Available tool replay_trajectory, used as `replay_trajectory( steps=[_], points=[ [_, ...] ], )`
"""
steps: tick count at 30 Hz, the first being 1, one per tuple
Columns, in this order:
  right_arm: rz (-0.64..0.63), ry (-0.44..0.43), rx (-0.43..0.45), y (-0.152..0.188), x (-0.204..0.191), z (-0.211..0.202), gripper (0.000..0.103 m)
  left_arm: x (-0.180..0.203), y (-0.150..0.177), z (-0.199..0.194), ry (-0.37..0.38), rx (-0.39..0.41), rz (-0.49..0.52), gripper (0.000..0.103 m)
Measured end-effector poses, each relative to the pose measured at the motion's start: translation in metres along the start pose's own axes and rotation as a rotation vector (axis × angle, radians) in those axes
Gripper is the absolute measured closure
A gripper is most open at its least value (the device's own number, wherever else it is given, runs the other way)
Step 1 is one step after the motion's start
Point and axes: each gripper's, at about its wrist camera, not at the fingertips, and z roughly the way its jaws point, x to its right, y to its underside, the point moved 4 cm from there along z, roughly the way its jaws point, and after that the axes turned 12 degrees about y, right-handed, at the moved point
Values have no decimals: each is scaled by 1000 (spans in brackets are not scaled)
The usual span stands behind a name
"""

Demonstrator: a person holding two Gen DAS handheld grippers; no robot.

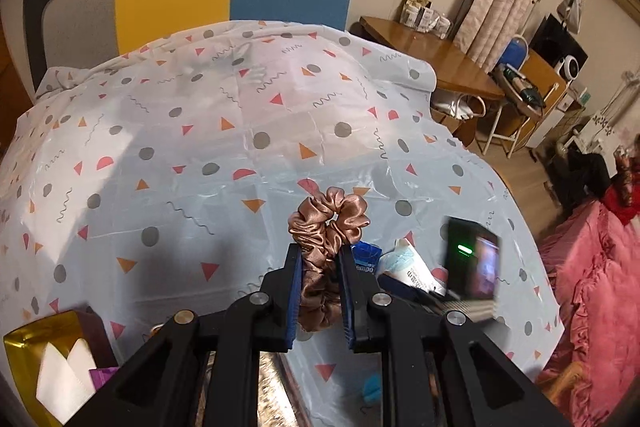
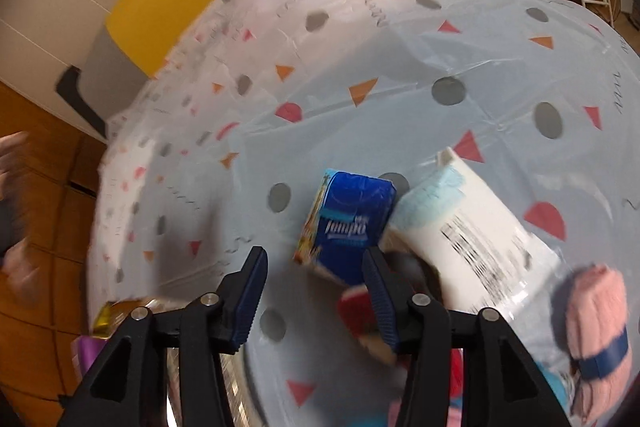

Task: Organize soft objects
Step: 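Grasp the blue Tempo tissue pack with the right tool while the left tool holds the scrunchie, then carry the brown scrunchie into the gold tray and open the left tool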

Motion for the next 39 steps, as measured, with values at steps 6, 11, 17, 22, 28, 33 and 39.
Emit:
replay_trajectory(
  steps=[6,11,17,22,28,33,39],
  points=[
    [25,92,-46,-9,-5,37,44,-7,4,-40,21,58,18,86],
    [5,149,-38,-18,-13,49,40,-14,11,-64,29,86,33,86],
    [-34,192,-47,-20,-22,50,46,-29,17,-78,23,105,7,85],
    [-220,203,-48,7,-42,48,49,-47,27,-100,21,138,-27,86],
    [-371,261,-22,43,-48,42,49,-81,44,-141,-1,201,-75,85],
    [-404,278,-8,62,-41,35,49,-126,70,-187,-42,272,-139,85],
    [-445,272,8,70,-35,31,49,-194,117,-218,-138,319,-246,85]
  ],
)
